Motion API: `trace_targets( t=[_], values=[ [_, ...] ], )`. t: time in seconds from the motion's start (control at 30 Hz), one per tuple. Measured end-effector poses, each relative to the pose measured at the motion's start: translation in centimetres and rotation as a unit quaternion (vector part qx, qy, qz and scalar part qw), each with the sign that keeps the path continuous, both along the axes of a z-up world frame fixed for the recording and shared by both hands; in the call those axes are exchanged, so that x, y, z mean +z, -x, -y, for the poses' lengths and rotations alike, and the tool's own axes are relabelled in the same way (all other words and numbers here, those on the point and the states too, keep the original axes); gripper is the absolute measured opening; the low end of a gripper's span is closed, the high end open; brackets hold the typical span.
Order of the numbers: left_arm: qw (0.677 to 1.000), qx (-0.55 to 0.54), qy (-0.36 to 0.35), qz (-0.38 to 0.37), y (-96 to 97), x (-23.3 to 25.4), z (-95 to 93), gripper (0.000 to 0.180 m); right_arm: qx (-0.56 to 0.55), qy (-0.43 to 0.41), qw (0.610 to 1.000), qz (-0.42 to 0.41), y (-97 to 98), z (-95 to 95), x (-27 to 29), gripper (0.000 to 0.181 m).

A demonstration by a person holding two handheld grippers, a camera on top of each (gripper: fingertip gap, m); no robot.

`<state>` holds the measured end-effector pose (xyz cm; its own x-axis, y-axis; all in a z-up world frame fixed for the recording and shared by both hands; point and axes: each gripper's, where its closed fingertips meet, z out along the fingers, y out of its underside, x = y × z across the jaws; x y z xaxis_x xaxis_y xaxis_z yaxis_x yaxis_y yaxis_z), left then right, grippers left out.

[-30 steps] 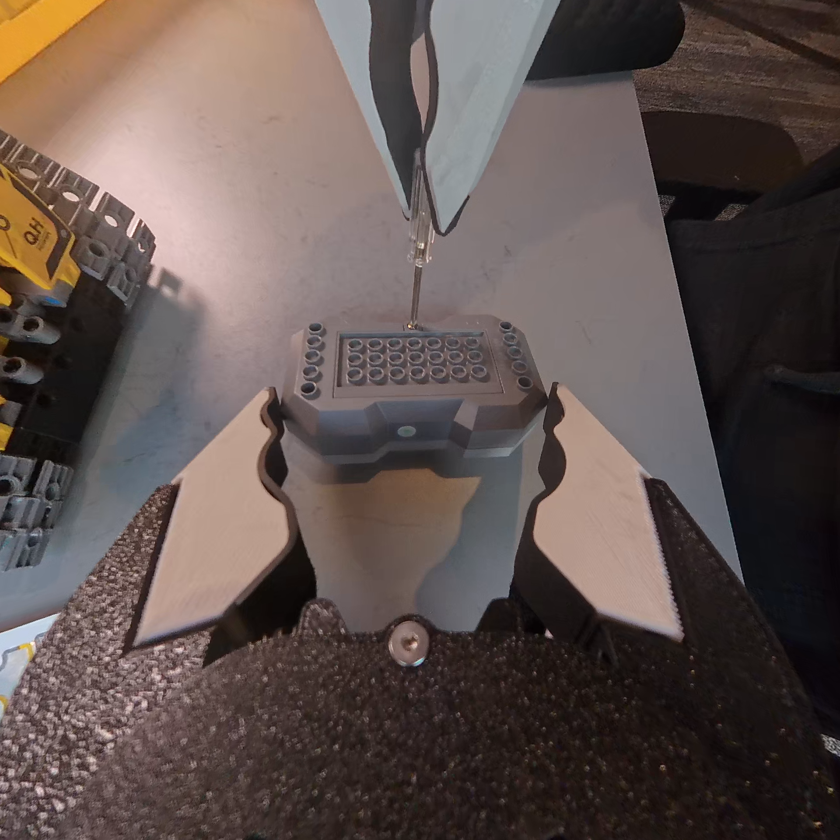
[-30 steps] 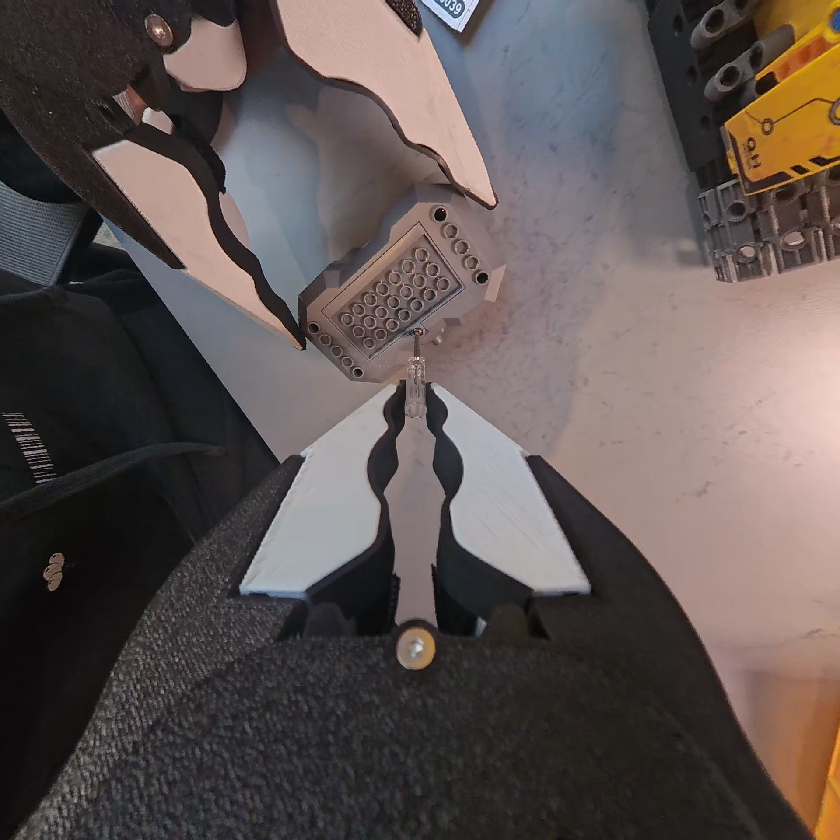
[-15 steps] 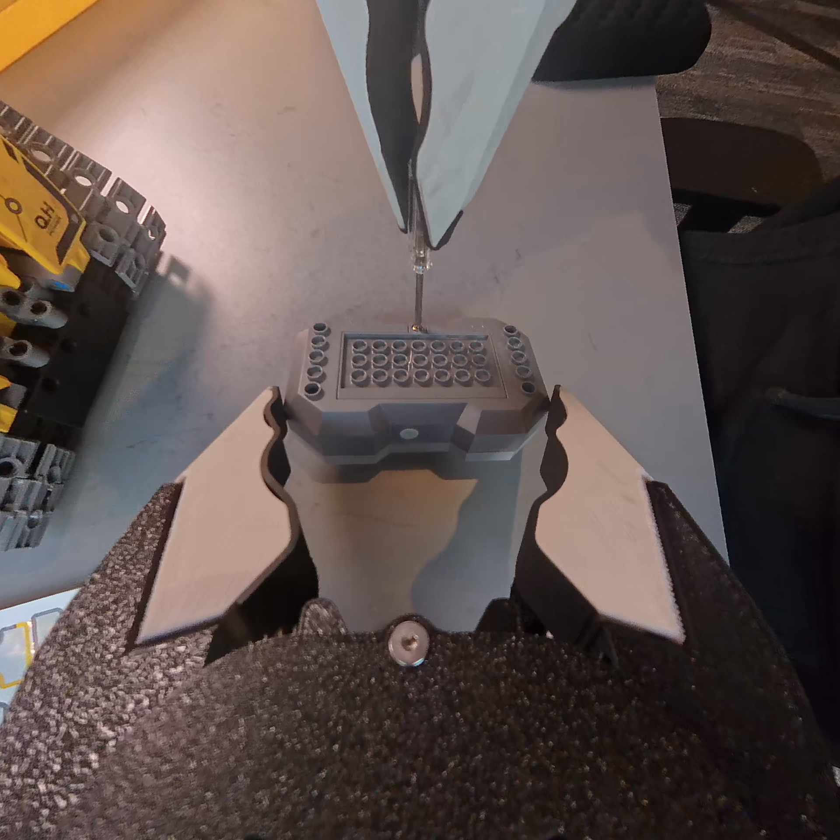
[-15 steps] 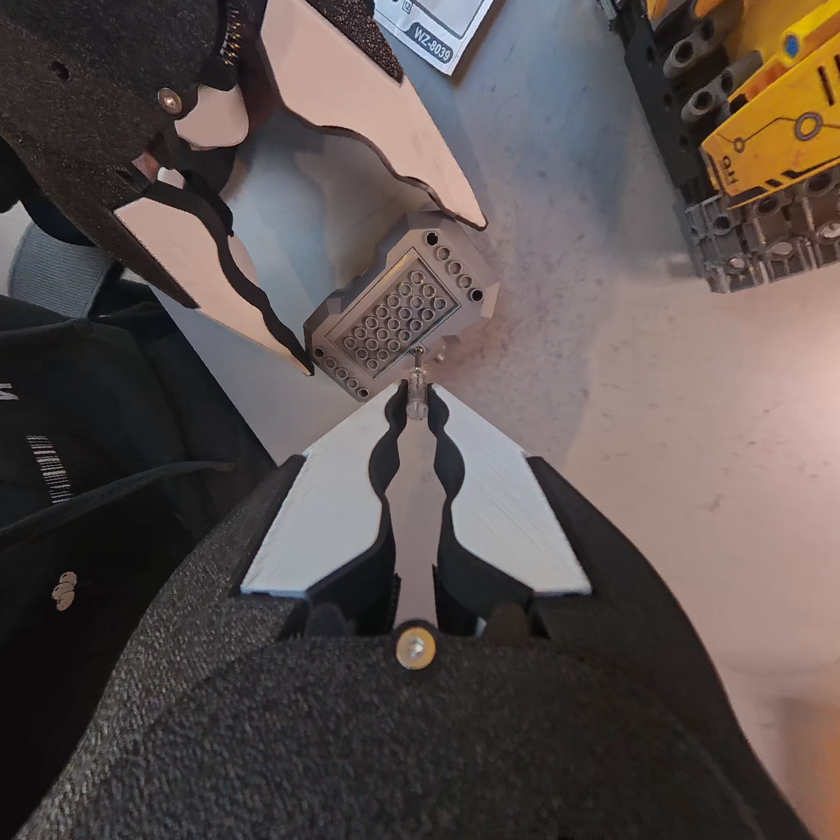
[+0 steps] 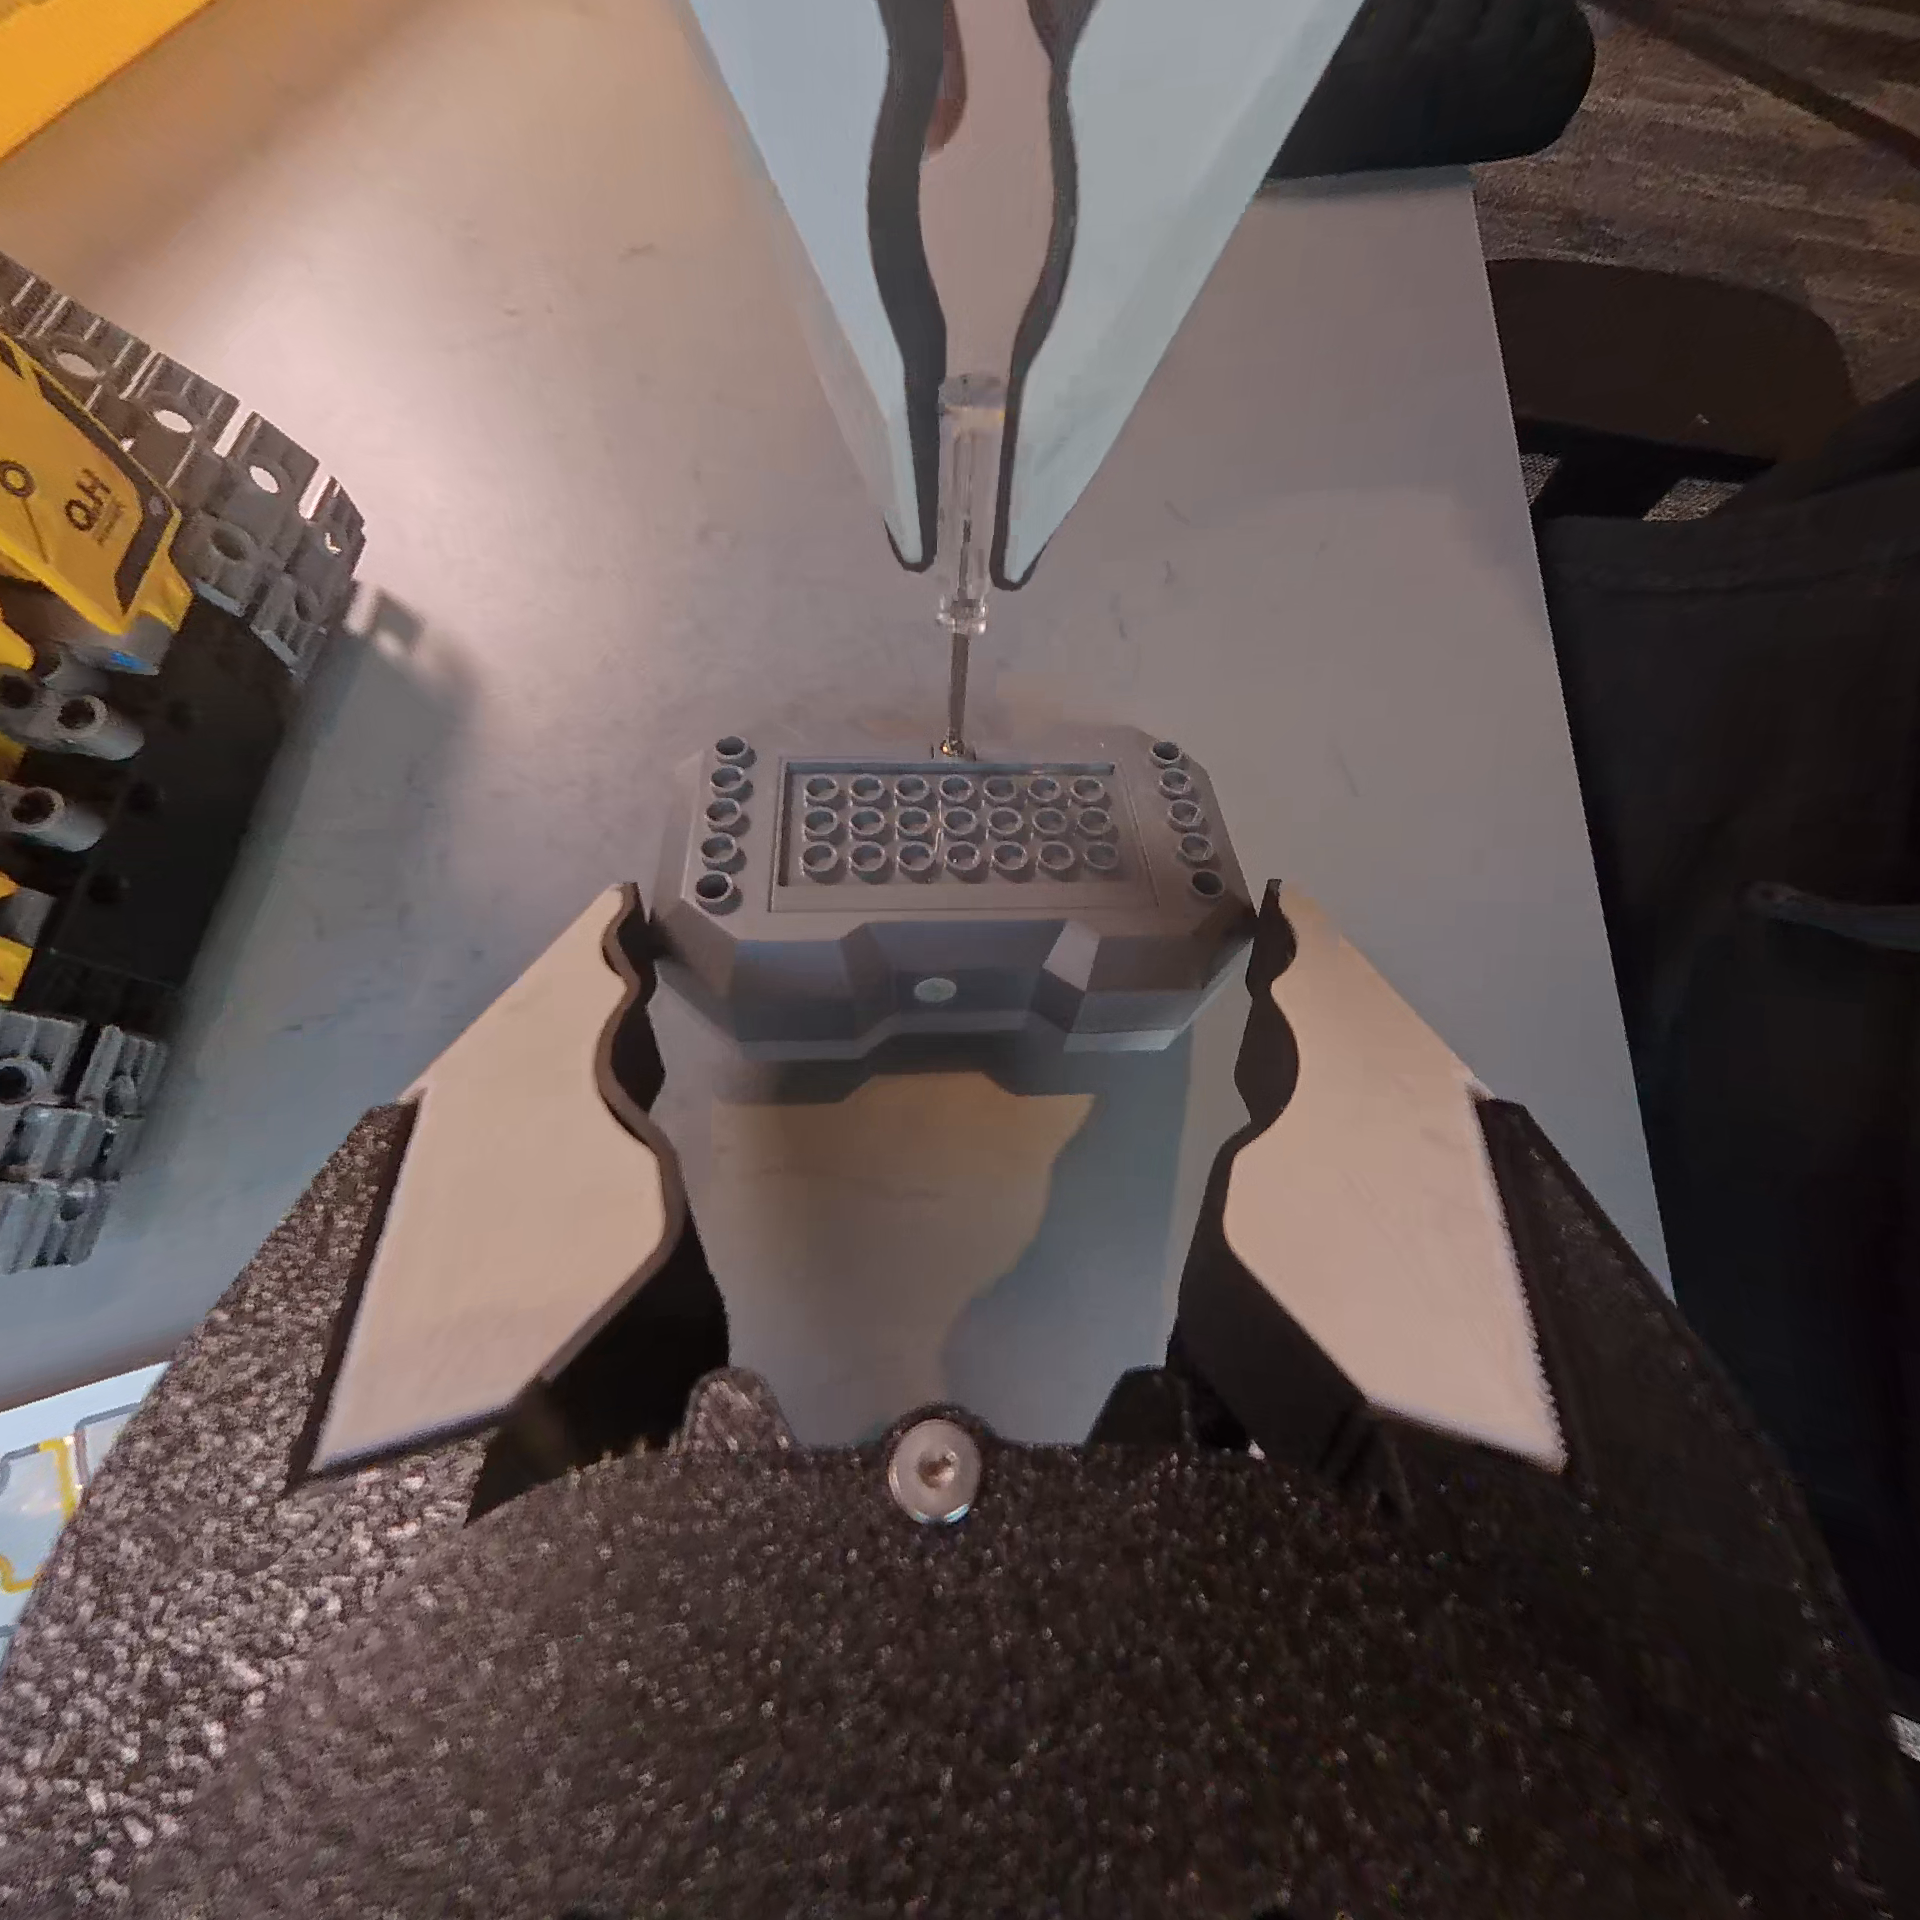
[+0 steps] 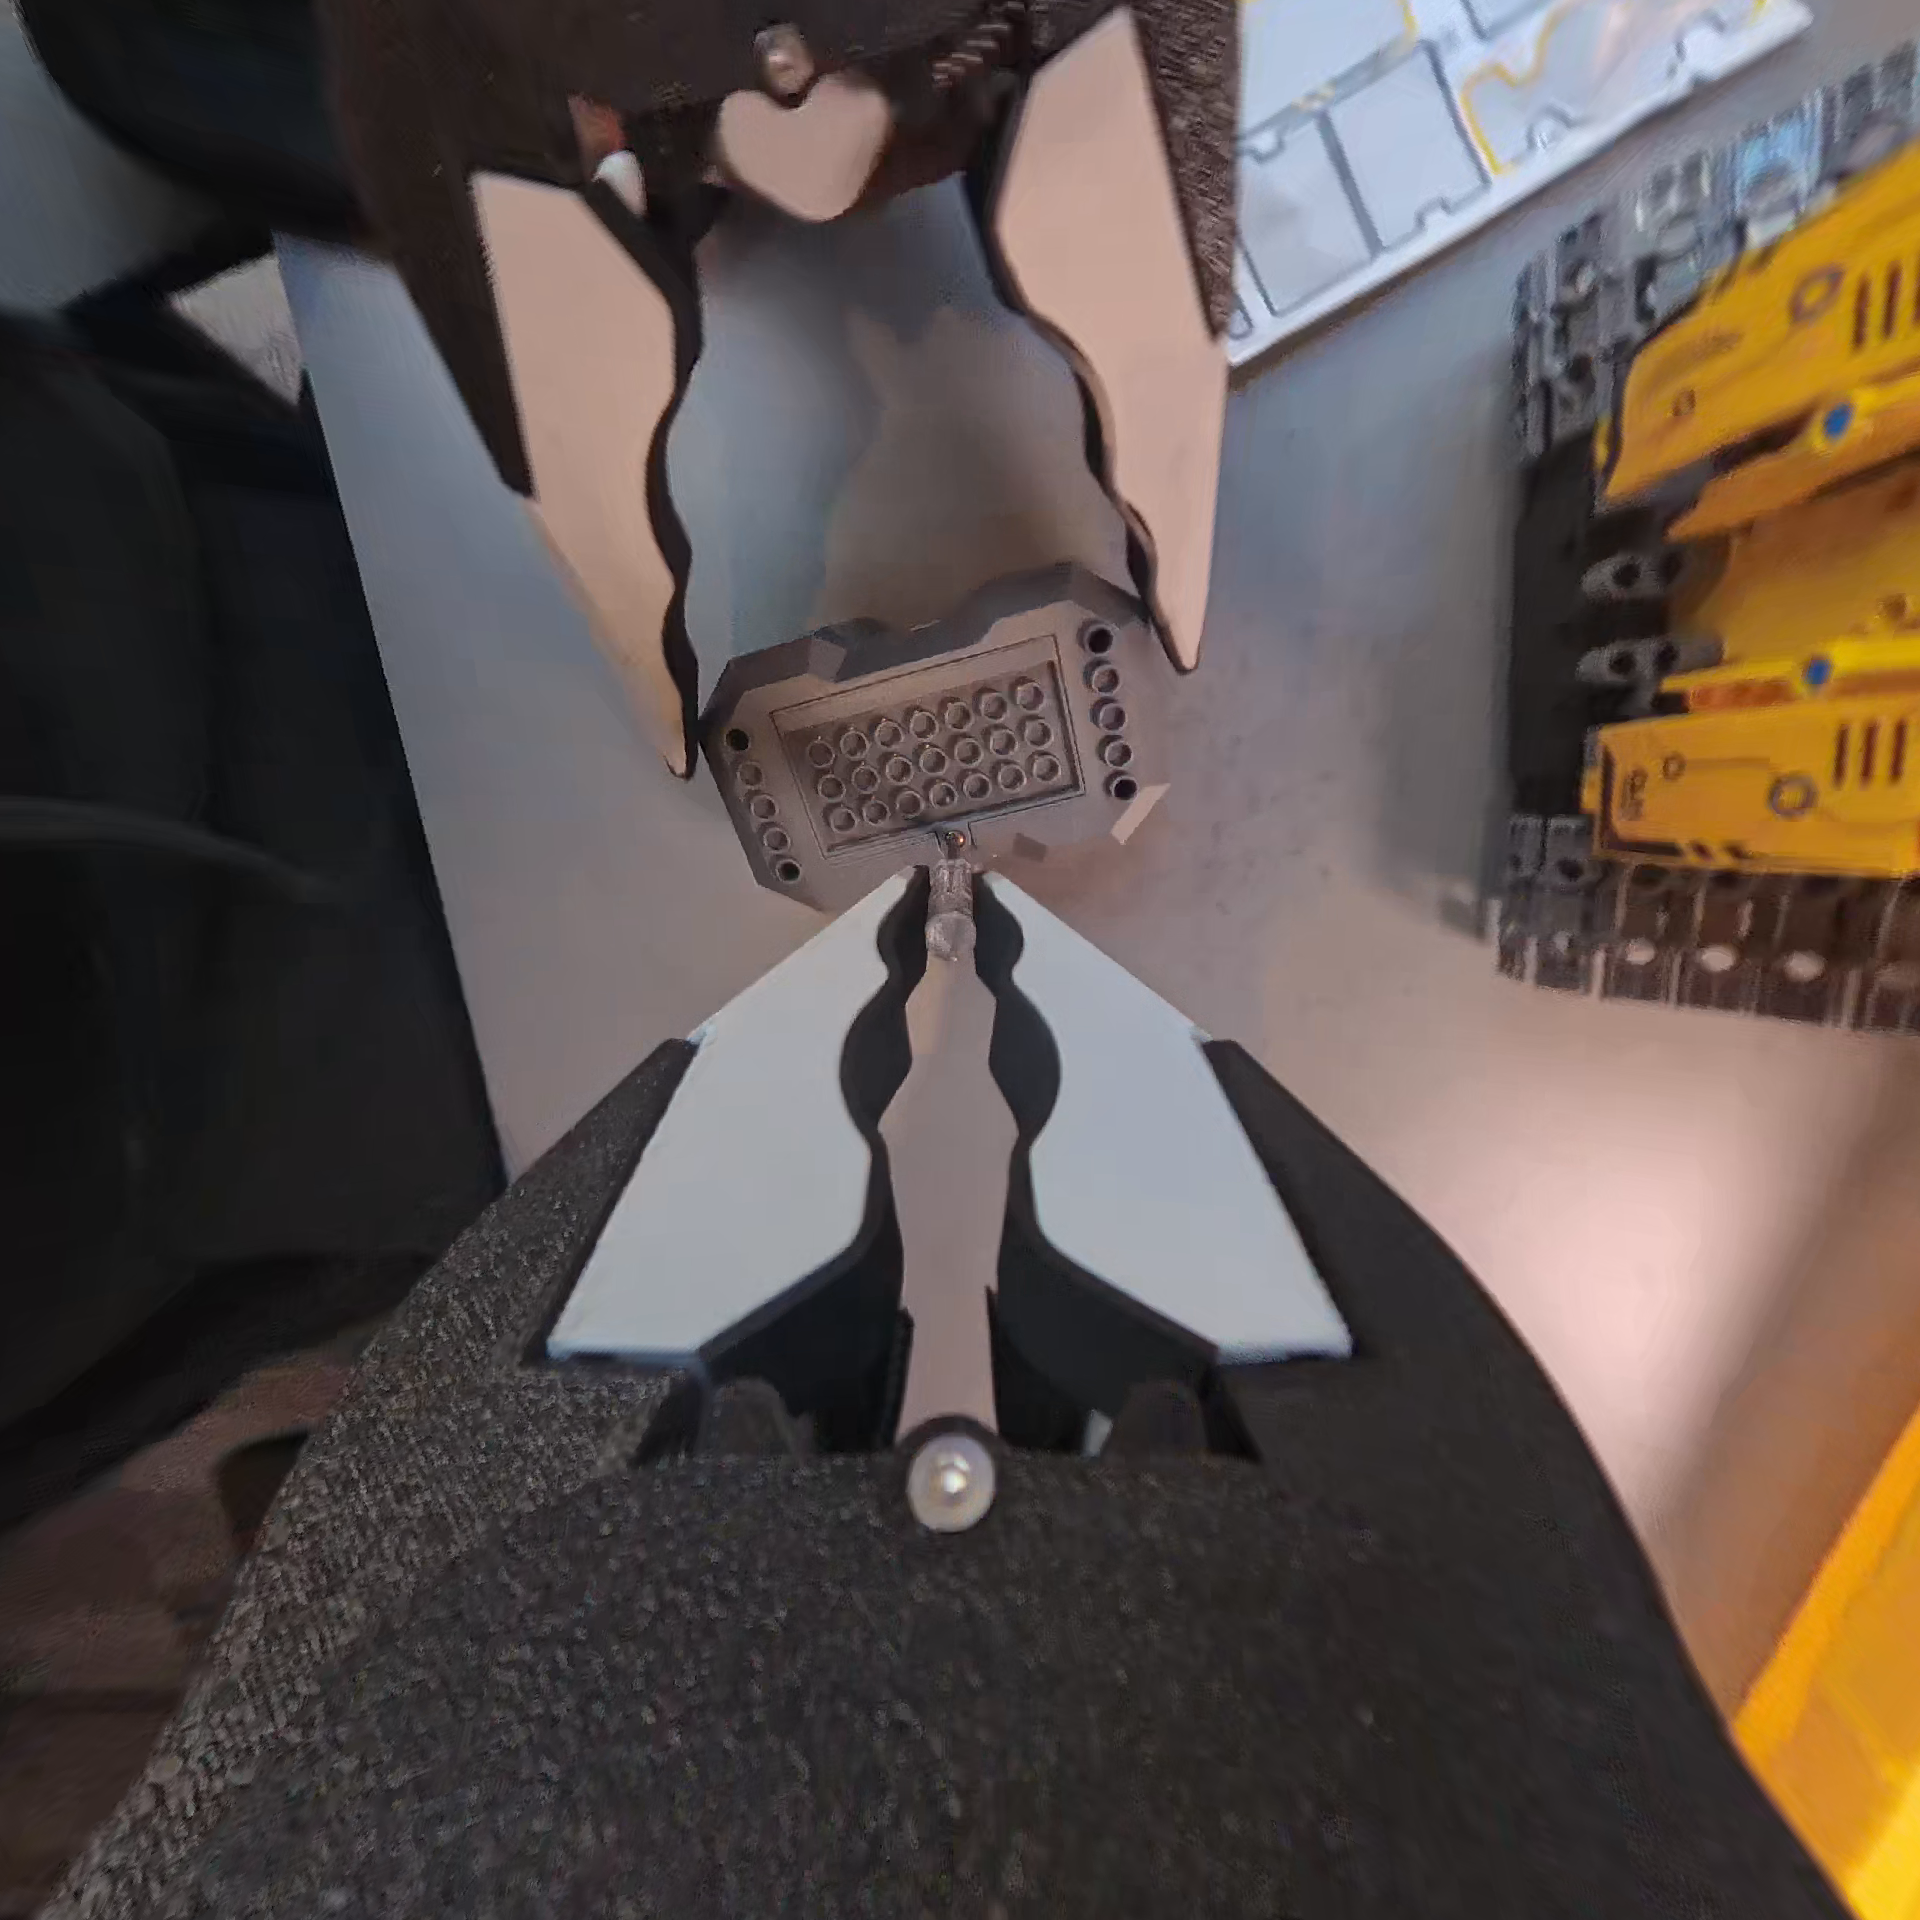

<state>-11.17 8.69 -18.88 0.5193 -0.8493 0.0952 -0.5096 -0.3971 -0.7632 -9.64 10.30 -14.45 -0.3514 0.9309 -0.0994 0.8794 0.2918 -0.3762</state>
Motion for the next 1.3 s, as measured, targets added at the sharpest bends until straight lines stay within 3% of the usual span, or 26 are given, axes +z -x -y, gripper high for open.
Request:
trace_targets(
  t=[0.3, 0.47, 0.57, 0.77, 0.83, 0.9, 1.0, 1.1, 1.3],
  values=[
    [1.000, -0.010, -0.005, 0.009, 0.0, 0.0, 0.0, 0.113, 0.233, -0.051, 0.971, -0.032, 0.0, 0.6, 0.0, 0.008],
    [1.000, -0.021, -0.011, 0.018, 0.1, 0.1, 0.0, 0.113, 0.380, -0.098, 0.919, -0.043, -0.1, 0.9, 0.0, 0.008],
    [0.999, -0.033, -0.014, 0.027, 0.1, 0.2, 0.1, 0.113, 0.475, -0.156, 0.865, -0.044, -0.3, 1.1, -0.1, 0.008],
    [0.998, -0.044, -0.020, 0.042, 0.1, 0.2, 0.1, 0.113, 0.677, -0.291, 0.674, -0.059, -0.9, 1.5, -0.2, 0.007],
    [0.998, -0.044, -0.020, 0.042, 0.1, 0.2, 0.2, 0.113, 0.702, -0.311, 0.637, -0.065, -1.0, 1.6, -0.3, 0.007],
    [0.998, -0.044, -0.019, 0.041, 0.1, 0.2, 0.2, 0.113, 0.698, -0.317, 0.639, -0.068, -1.1, 1.6, -0.3, 0.007],
    [0.998, -0.044, -0.019, 0.039, 0.1, 0.2, 0.2, 0.113, 0.664, -0.312, 0.675, -0.073, -1.1, 1.6, -0.3, 0.007],
    [0.998, -0.043, -0.018, 0.038, 0.1, 0.2, 0.2, 0.113, 0.586, -0.280, 0.757, -0.070, -0.9, 1.7, -0.2, 0.008],
    [0.998, -0.040, -0.018, 0.036, 0.1, 0.2, 0.2, 0.113, 0.481, -0.241, 0.839, -0.074, -0.7, 1.2, -0.2, 0.008]
  ],
)
